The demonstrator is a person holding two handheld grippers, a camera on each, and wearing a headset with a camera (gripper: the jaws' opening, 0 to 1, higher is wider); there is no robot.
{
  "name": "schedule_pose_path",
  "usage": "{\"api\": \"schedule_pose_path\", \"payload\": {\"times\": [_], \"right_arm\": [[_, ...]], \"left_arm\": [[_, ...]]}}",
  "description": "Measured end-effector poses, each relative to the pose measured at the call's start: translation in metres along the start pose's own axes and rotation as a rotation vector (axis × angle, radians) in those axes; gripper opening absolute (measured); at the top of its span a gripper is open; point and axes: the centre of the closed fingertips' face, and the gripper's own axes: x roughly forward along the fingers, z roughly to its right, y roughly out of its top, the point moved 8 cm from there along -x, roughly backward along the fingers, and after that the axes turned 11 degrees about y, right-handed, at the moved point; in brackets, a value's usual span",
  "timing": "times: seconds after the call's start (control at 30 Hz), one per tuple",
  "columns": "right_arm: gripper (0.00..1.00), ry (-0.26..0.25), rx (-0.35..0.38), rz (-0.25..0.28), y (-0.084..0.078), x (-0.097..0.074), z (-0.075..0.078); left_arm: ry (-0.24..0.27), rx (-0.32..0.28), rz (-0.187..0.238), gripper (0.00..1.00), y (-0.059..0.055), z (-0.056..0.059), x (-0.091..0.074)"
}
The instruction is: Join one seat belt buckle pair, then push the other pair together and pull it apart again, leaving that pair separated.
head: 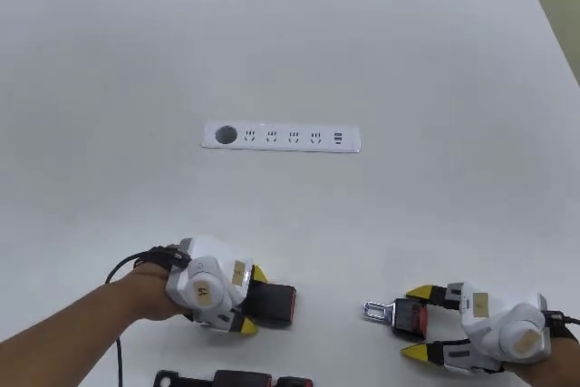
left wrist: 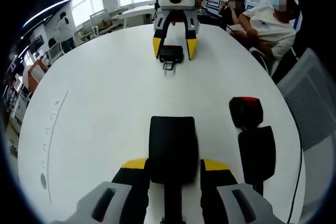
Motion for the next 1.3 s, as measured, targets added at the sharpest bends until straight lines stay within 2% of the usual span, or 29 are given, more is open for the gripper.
{"api": "schedule_pose_path", "payload": {"times": [0.07, 0.1, 0.4, 0.63, 0.73, 0.97, 1.3], "right_arm": [[0.35, 0.0, -0.003, -0.002, 0.001, 0.001, 0.0], [0.34, -0.001, -0.003, -0.001, 0.002, 0.002, 0.001], [0.33, 0.014, -0.012, -0.014, 0.006, 0.006, 0.004], [0.33, 0.068, -0.059, -0.075, 0.008, 0.006, 0.007], [0.32, 0.101, -0.086, -0.109, 0.013, 0.006, 0.007], [0.32, 0.139, -0.127, -0.146, 0.017, 0.006, 0.009], [0.33, 0.116, -0.105, -0.12, 0.018, 0.006, 0.006]], "left_arm": [[0.001, -0.003, -0.001, 0.34, 0.002, 0.0, 0.0], [0.003, 0.013, 0.002, 0.34, 0.003, 0.001, 0.0], [0.003, 0.005, -0.033, 0.33, 0.005, -0.001, 0.002], [-0.002, -0.006, -0.047, 0.33, 0.007, 0.0, 0.001], [-0.006, -0.003, -0.059, 0.33, 0.009, 0.0, 0.001], [-0.016, 0.009, -0.078, 0.33, 0.008, -0.001, 0.001], [-0.014, 0.003, -0.082, 0.33, 0.01, 0.001, 0.0]]}}
